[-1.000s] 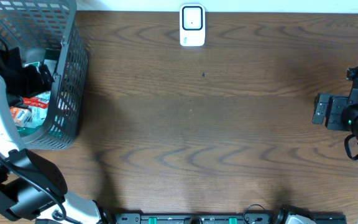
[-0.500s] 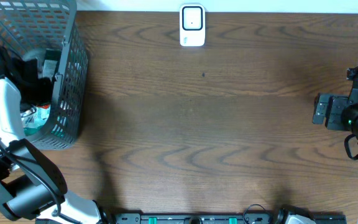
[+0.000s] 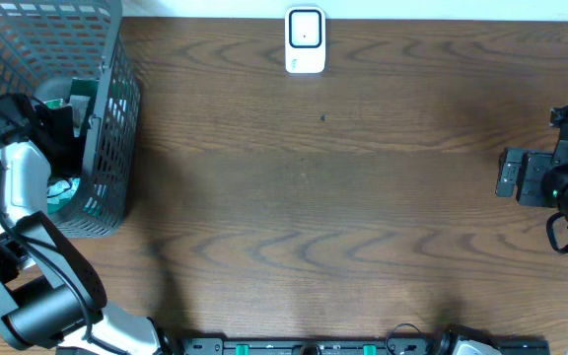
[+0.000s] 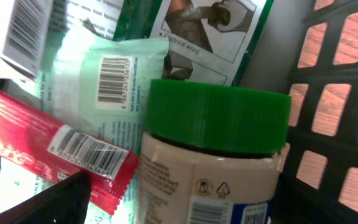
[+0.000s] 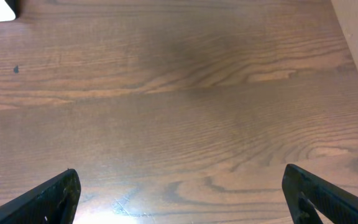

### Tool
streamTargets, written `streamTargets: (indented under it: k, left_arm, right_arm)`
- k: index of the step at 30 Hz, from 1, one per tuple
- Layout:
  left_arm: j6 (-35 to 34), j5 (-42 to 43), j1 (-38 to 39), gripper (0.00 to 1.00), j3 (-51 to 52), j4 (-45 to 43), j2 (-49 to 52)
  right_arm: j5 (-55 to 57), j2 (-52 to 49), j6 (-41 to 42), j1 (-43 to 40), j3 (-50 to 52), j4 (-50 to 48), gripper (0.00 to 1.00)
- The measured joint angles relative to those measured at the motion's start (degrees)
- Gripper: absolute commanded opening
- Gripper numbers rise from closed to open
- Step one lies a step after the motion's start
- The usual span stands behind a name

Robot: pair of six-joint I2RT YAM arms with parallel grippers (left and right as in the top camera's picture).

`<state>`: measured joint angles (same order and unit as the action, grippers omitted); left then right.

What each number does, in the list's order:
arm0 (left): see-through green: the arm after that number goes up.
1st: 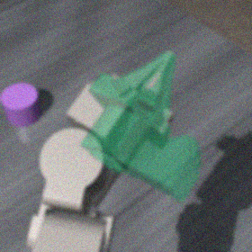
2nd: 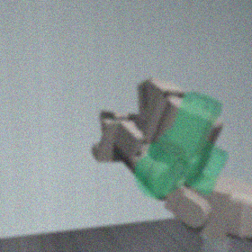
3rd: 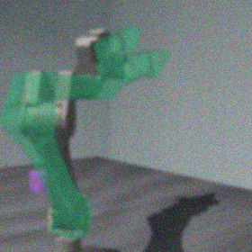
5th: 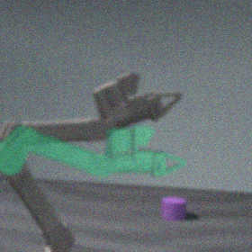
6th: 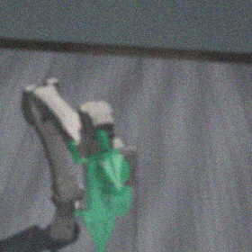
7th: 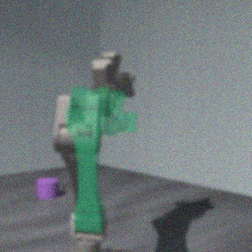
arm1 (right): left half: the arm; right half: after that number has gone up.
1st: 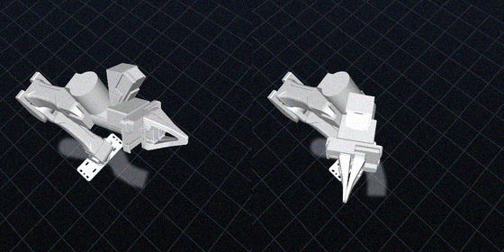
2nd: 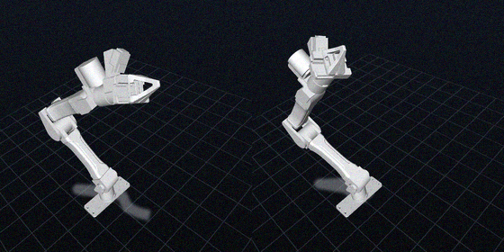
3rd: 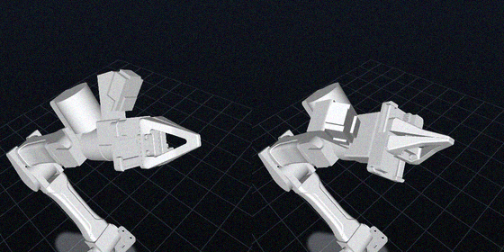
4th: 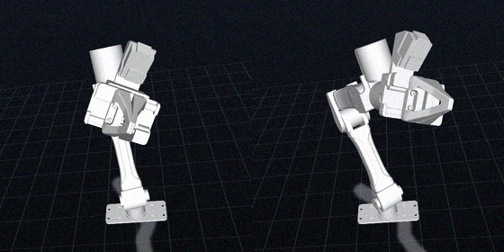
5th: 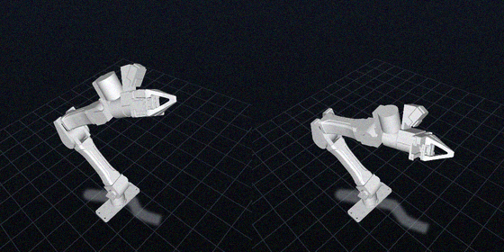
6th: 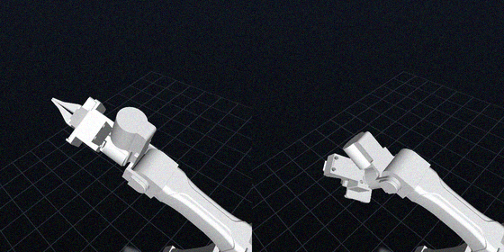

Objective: Scan the item barcode
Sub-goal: 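Reach the left gripper into the basket toward the green-capped jar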

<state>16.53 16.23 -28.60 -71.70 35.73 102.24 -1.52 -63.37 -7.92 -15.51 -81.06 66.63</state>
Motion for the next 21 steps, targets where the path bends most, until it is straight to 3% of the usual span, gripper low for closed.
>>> streamTargets:
  k: [6,13,21]
  left_arm:
    - [0.61,0.66,0.59,0.53,1.49,-1.81,-0.02]
    - [0.44,-0.11,0.59,0.52,0.92,-3.67,-3.56]
    - [-4.87,-2.64,0.52,0.52,-3.69,-22.40,-29.73]
  right_arm:
    - [0.00,0.00,0.00,0.00,0.00,0.00,0.99]
    - [0.00,0.00,0.00,0.00,0.00,0.00,0.99]
    - [0.00,0.00,0.00,0.00,0.00,-0.02,0.99]
